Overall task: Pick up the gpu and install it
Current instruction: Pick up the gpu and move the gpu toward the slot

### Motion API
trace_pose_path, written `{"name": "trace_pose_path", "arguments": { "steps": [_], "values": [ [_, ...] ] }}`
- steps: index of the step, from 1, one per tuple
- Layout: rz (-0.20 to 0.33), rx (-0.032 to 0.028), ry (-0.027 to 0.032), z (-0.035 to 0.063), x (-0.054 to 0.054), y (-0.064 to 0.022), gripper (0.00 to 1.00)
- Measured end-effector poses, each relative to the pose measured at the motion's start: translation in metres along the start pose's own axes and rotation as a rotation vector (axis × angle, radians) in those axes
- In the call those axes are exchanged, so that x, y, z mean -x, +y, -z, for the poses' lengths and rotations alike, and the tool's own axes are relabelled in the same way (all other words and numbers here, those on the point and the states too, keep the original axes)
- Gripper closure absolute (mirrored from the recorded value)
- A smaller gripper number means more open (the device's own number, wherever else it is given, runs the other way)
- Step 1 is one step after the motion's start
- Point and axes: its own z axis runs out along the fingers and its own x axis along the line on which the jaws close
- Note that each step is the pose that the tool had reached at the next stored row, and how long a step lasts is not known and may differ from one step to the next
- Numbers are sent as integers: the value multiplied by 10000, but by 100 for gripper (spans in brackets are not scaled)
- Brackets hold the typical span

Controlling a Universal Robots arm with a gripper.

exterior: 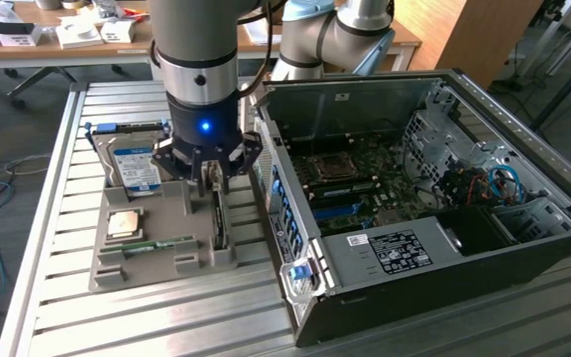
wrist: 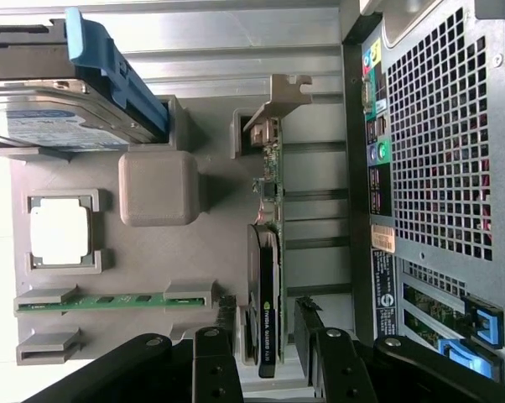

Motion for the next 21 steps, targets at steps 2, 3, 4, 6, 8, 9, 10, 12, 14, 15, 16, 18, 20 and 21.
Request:
{"name": "trace_pose_path", "arguments": {
  "steps": [2, 3, 4, 6, 8, 9, 10, 12, 14, 15, 16, 18, 20, 21],
  "values": [
    [-2, 0, 3, 0, 8, 0, 58],
    [-1, 0, 5, 0, 13, 0, 58],
    [-1, -1, 8, 0, 21, 0, 58],
    [-2, -2, 10, -1, 29, 0, 58],
    [-3, 0, 9, -16, 29, 0, 58],
    [-3, 0, 9, -29, 29, -1, 58],
    [-2, -1, 10, -45, 28, -2, 58],
    [-2, -1, 10, -75, 28, -4, 58],
    [-2, -2, 10, -103, 27, -5, 58],
    [-2, -1, 10, -162, 26, -8, 58],
    [-2, 0, 10, -227, 24, -11, 58],
    [-2, -2, 10, -326, 22, -16, 58],
    [-1, -1, 10, -351, 22, -17, 58],
    [-2, -1, 10, -356, 22, -17, 58]
  ]
}}
